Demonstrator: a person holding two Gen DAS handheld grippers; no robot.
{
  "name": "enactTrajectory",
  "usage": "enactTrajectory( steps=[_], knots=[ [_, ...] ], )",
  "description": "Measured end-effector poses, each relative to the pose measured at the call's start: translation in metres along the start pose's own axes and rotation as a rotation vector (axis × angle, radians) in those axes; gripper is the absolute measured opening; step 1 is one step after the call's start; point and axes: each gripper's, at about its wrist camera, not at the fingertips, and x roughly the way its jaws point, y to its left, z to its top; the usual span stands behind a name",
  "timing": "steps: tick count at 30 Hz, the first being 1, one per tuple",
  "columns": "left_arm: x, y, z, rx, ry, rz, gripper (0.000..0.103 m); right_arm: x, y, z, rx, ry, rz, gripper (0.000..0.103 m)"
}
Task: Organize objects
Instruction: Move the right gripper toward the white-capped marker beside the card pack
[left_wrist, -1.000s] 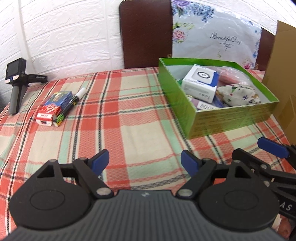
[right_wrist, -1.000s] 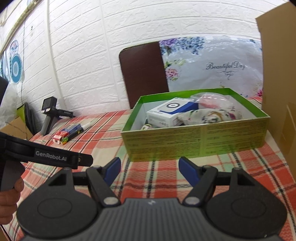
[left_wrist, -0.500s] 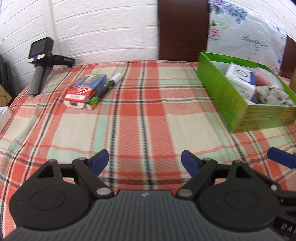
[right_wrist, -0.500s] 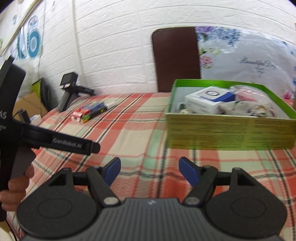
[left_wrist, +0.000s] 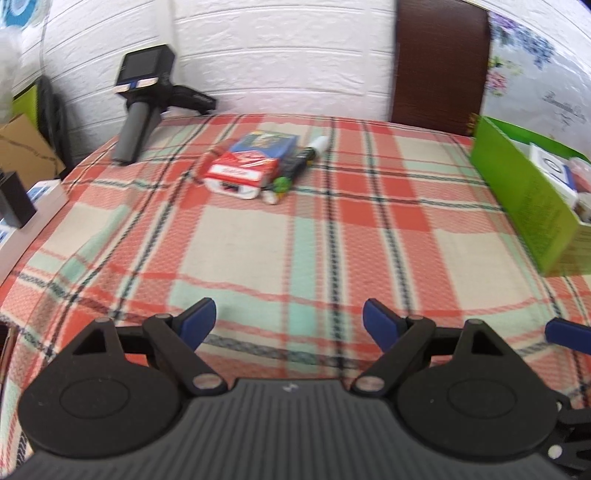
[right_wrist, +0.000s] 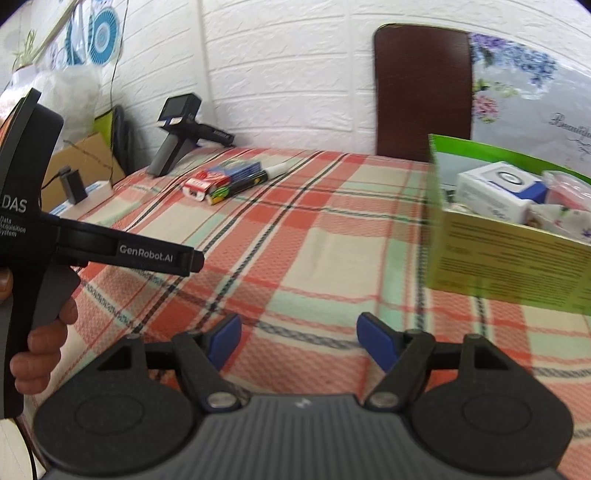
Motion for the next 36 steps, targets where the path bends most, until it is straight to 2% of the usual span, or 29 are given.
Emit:
enactTrajectory(
  steps=[5,10,12,14,18,20,22,23,27,32,36],
  knots=[
    [0.010,0.032,0.001,-0.026,-0.030,0.049,0.088,0.022,0.009,0.009,0.007,0.046,0.029,0.073],
    [0.024,0.083,0.001,-0.085,-0.102,0.213,0.092,0.050,0.019,0.035,0.040,0.063,0.076,0.073],
    [0.027,0.105,-0.003,-0.144,-0.127,0.240,0.094,0.067,0.023,0.051,0.082,0.062,0.096,0.073],
    [0.025,0.120,-0.006,-0.229,-0.164,0.183,0.096,0.084,0.028,0.068,0.112,0.056,0.112,0.073],
    [0.020,0.115,-0.010,-0.217,-0.220,0.154,0.097,0.124,0.045,0.106,0.116,0.025,0.098,0.072],
    [0.020,0.116,-0.010,-0.217,-0.228,0.142,0.097,0.145,0.046,0.125,0.134,0.011,0.046,0.067],
    [0.020,0.119,-0.011,-0.234,-0.235,0.125,0.097,0.167,0.041,0.138,0.175,0.034,0.002,0.055],
    [0.019,0.120,-0.012,-0.242,-0.239,0.118,0.097,0.177,0.037,0.142,0.204,0.052,-0.004,0.052],
    [0.019,0.121,-0.013,-0.258,-0.252,0.104,0.097,0.200,0.026,0.149,0.286,0.066,0.057,0.051],
    [0.020,0.121,-0.013,-0.257,-0.253,0.105,0.097,0.202,0.021,0.148,0.344,0.067,0.086,0.053],
    [0.019,0.120,-0.013,-0.254,-0.255,0.108,0.097,0.203,0.042,0.147,0.205,0.064,0.048,0.054]
  ],
)
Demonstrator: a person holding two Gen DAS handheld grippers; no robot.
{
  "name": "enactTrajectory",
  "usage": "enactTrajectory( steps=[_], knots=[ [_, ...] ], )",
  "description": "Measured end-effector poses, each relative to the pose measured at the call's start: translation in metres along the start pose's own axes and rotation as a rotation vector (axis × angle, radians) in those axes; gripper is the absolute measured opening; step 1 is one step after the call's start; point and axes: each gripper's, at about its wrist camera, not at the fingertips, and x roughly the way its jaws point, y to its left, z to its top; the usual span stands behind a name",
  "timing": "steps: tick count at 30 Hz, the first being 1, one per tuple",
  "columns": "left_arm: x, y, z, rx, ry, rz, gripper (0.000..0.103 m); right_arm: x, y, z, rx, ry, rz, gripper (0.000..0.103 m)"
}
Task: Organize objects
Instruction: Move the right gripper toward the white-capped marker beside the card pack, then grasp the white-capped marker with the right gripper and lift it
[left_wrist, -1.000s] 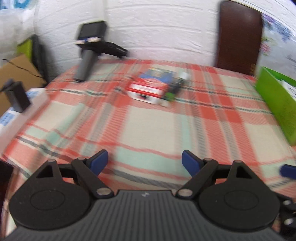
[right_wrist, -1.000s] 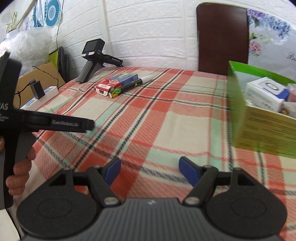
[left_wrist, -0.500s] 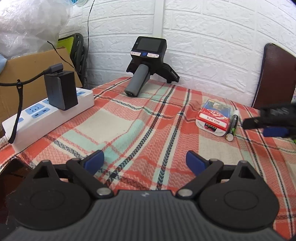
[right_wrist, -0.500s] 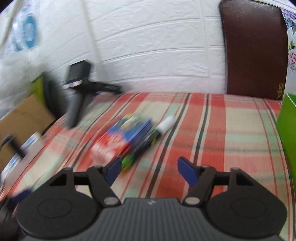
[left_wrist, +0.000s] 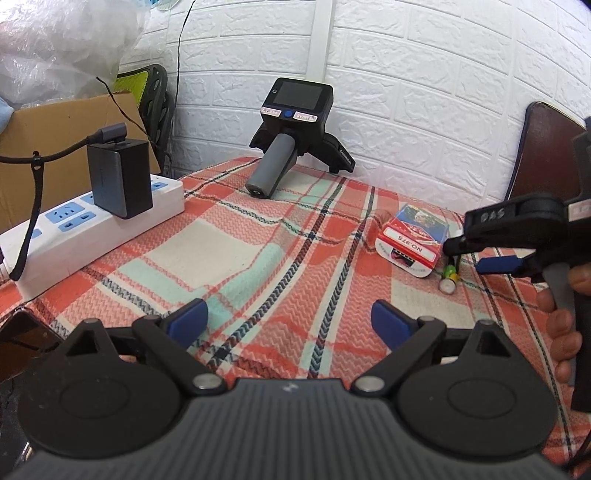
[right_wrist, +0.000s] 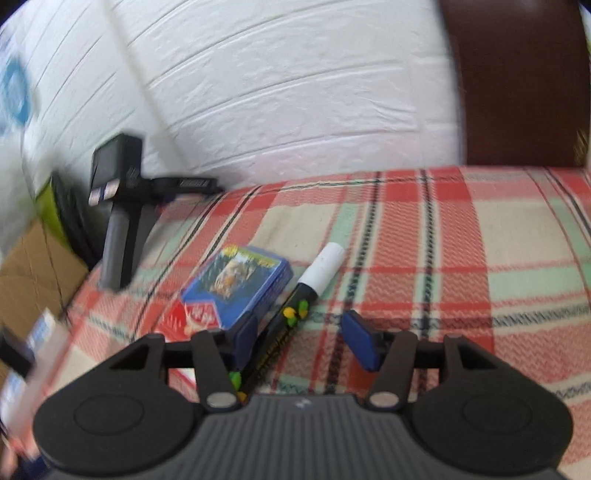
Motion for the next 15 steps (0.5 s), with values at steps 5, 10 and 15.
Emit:
enactTrajectory(
  steps=[5,10,15],
  knots=[
    [0.001,0.000,0.001,-0.002,0.003,-0.002,0.097,-0.006,0.021,-0.019,-0.226,-0.027,-0.052,0.027],
    [0.002,0.000,0.001,0.005,0.006,0.002,0.097,-0.056,0.000,-0.060,-0.281,-0.044,-0.016,0.018],
    [0.005,-0.008,0.001,0.049,0.046,0.022,0.097,-0.135,-0.044,-0.115,-0.247,-0.026,0.044,0.018]
  ],
)
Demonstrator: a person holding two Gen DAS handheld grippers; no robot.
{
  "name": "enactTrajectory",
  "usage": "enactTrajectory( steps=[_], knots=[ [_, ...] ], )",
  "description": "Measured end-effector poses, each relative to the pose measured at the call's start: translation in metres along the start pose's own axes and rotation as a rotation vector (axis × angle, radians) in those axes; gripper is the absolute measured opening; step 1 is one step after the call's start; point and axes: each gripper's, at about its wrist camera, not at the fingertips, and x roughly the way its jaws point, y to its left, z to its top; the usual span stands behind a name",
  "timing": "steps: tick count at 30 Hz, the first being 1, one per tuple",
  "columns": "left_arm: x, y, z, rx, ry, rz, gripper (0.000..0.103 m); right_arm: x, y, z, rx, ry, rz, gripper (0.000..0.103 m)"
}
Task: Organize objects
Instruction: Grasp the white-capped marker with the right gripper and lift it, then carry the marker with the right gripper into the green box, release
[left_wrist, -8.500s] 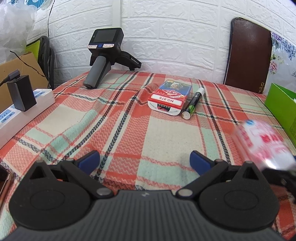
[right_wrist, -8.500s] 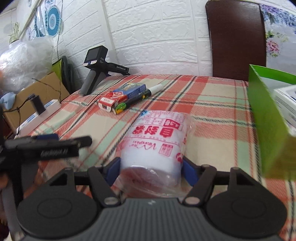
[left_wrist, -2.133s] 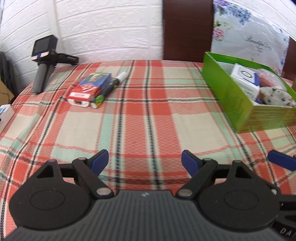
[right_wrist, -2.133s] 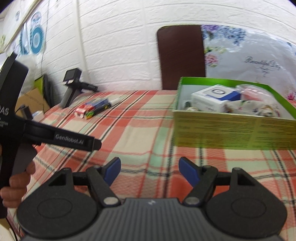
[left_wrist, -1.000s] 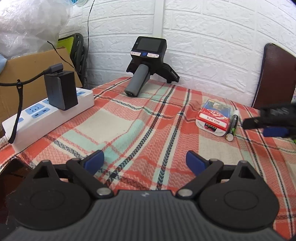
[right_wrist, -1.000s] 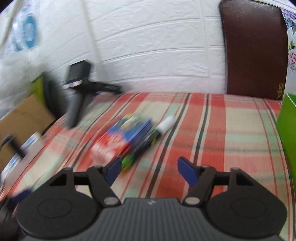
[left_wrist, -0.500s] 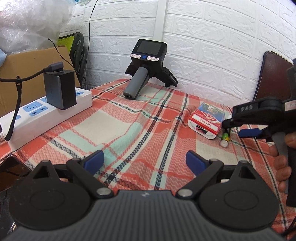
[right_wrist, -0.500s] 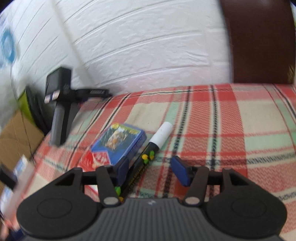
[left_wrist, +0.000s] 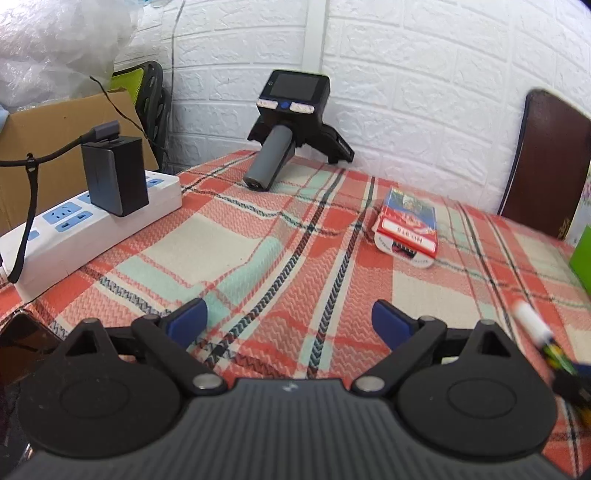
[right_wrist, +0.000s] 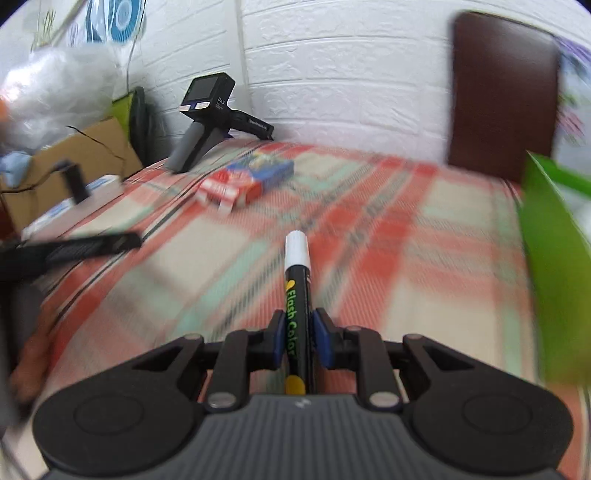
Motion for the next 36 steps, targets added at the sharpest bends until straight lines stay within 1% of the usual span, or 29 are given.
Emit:
enactTrajectory(
  steps=[2,3,5,6,8,9,12,14,15,16,17,18,19,20,22,25,28,30,33,35,36],
  knots=[
    [0.000,-0.014,0.002,0.047,0.058,0.032,0.097,-0.027,-0.010,-0.019,0.056,0.007,0.031,0.018],
    [-0.005,-0.020,0.002,0.037,0.085,0.006,0.097,-0.038,-0.016,-0.026,0.092,0.010,0.046,0.018],
    [-0.021,-0.039,0.000,0.003,0.142,-0.124,0.097,-0.053,-0.026,-0.039,0.174,0.009,0.085,0.018],
    [-0.028,-0.053,0.000,0.004,0.183,-0.195,0.097,-0.058,-0.032,-0.043,0.222,0.007,0.111,0.018],
    [-0.035,-0.081,-0.003,-0.005,0.310,-0.358,0.097,-0.061,-0.041,-0.048,0.304,0.004,0.157,0.018],
    [-0.037,-0.094,-0.005,-0.014,0.371,-0.409,0.097,-0.062,-0.045,-0.049,0.335,0.003,0.176,0.018],
    [-0.040,-0.122,-0.007,-0.038,0.493,-0.500,0.097,-0.066,-0.053,-0.051,0.394,-0.010,0.232,0.018],
    [-0.040,-0.134,-0.008,-0.075,0.547,-0.535,0.093,-0.072,-0.056,-0.053,0.407,-0.038,0.261,0.018],
    [-0.040,-0.140,-0.009,-0.079,0.566,-0.555,0.076,-0.076,-0.057,-0.052,0.405,-0.057,0.269,0.018],
    [-0.039,-0.147,-0.009,-0.081,0.600,-0.586,0.054,-0.081,-0.059,-0.051,0.398,-0.082,0.270,0.018],
    [-0.039,-0.154,-0.009,-0.090,0.632,-0.613,0.050,-0.085,-0.061,-0.050,0.392,-0.105,0.264,0.018],
    [-0.039,-0.160,-0.008,-0.101,0.649,-0.636,0.043,-0.088,-0.064,-0.048,0.388,-0.116,0.261,0.018],
    [-0.039,-0.169,-0.005,-0.094,0.651,-0.648,0.038,-0.091,-0.068,-0.047,0.388,-0.132,0.253,0.018],
    [-0.042,-0.178,-0.001,-0.071,0.640,-0.649,0.037,-0.095,-0.073,-0.046,0.391,-0.149,0.242,0.018],
    [-0.048,-0.197,0.012,-0.025,0.602,-0.666,0.037,-0.104,-0.084,-0.042,0.395,-0.195,0.222,0.018],
    [-0.055,-0.226,0.035,0.015,0.559,-0.717,0.037,-0.120,-0.100,-0.030,0.384,-0.286,0.172,0.018],
    [-0.059,-0.259,0.056,0.063,0.513,-0.765,0.037,-0.132,-0.116,-0.016,0.349,-0.374,0.098,0.018],
    [-0.058,-0.280,0.066,0.102,0.479,-0.783,0.037,-0.135,-0.127,-0.007,0.334,-0.414,0.049,0.018],
    [-0.047,-0.308,0.073,0.136,0.460,-0.793,0.037,-0.131,-0.146,0.000,0.316,-0.450,-0.018,0.018],
    [-0.036,-0.323,0.072,0.158,0.444,-0.783,0.039,-0.122,-0.155,0.003,0.295,-0.457,-0.069,0.018],
    [-0.032,-0.329,0.071,0.177,0.425,-0.760,0.045,-0.115,-0.158,0.004,0.282,-0.455,-0.096,0.020]
  ],
)
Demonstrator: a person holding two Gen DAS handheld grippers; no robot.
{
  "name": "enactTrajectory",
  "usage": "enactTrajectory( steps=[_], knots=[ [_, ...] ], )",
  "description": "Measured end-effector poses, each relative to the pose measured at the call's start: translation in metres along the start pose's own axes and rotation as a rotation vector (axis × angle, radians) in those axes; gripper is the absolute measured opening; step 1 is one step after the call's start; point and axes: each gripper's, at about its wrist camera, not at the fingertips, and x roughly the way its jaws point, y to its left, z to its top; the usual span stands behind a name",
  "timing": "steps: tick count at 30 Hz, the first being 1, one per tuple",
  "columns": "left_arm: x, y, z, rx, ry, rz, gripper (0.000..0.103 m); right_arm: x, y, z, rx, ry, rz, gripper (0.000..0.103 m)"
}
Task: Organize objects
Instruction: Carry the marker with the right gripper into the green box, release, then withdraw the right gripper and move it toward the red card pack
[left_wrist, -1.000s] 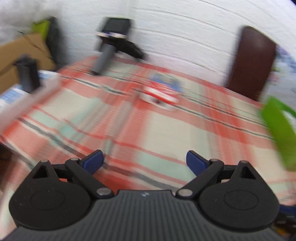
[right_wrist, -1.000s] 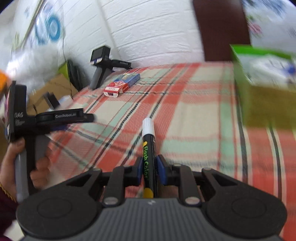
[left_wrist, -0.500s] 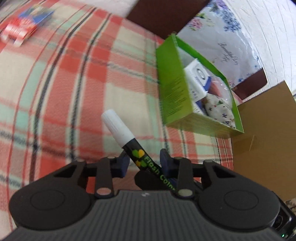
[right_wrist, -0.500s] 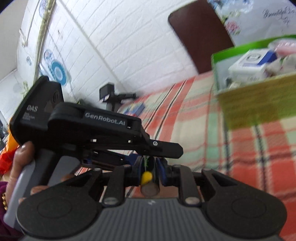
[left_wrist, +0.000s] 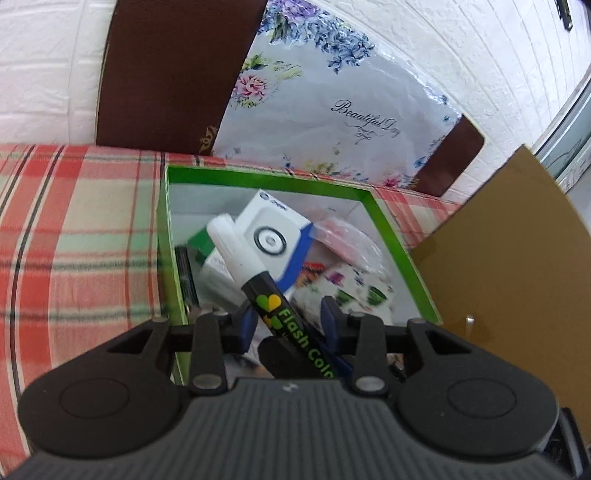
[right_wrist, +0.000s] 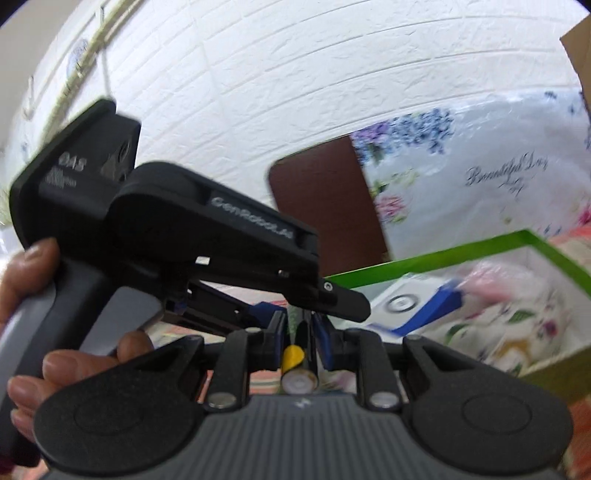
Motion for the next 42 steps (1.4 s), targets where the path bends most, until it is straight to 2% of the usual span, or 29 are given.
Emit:
enactTrajectory(
  steps=[1,2,3,4,9,12,14,18,22,28,35,42],
  knots=[
    [0.006,-0.001,0.002,0.017,-0.007,0.043,0.053,0.008,-0.002,-0.002,-0.023,0.004,-0.028,0.025],
    [0.010,0.000,0.002,0.023,-0.012,0.081,0.054,0.016,-0.003,-0.005,-0.044,0.025,-0.051,0.031],
    [0.010,0.001,0.001,0.021,-0.012,0.105,0.054,0.020,-0.006,-0.008,-0.046,0.049,-0.075,0.044],
    [0.008,0.004,-0.002,0.023,-0.010,0.111,0.054,0.020,-0.009,-0.011,-0.032,0.047,-0.094,0.050],
    [-0.011,0.008,-0.015,0.057,-0.045,0.112,0.054,0.000,-0.008,-0.024,0.002,0.022,-0.107,0.051],
    [-0.027,0.000,-0.027,0.088,-0.085,0.179,0.060,-0.021,-0.001,-0.031,0.003,-0.009,-0.118,0.055],
    [-0.037,0.000,-0.038,0.102,-0.100,0.201,0.060,-0.031,0.002,-0.033,0.010,-0.016,-0.121,0.057],
    [-0.049,0.005,-0.061,0.110,-0.097,0.258,0.061,-0.042,0.004,-0.042,0.074,0.048,-0.112,0.057],
    [-0.054,0.016,-0.084,0.149,-0.085,0.352,0.068,-0.043,0.007,-0.057,0.127,0.141,-0.110,0.057],
    [-0.060,0.039,-0.110,0.146,-0.065,0.445,0.068,-0.037,0.017,-0.075,0.135,0.268,-0.100,0.058],
    [-0.066,0.060,-0.128,0.139,-0.057,0.510,0.069,-0.036,0.037,-0.085,0.066,0.285,-0.115,0.063],
    [-0.070,0.072,-0.135,0.130,-0.068,0.539,0.070,-0.034,0.052,-0.088,0.014,0.303,-0.110,0.068]
  ],
)
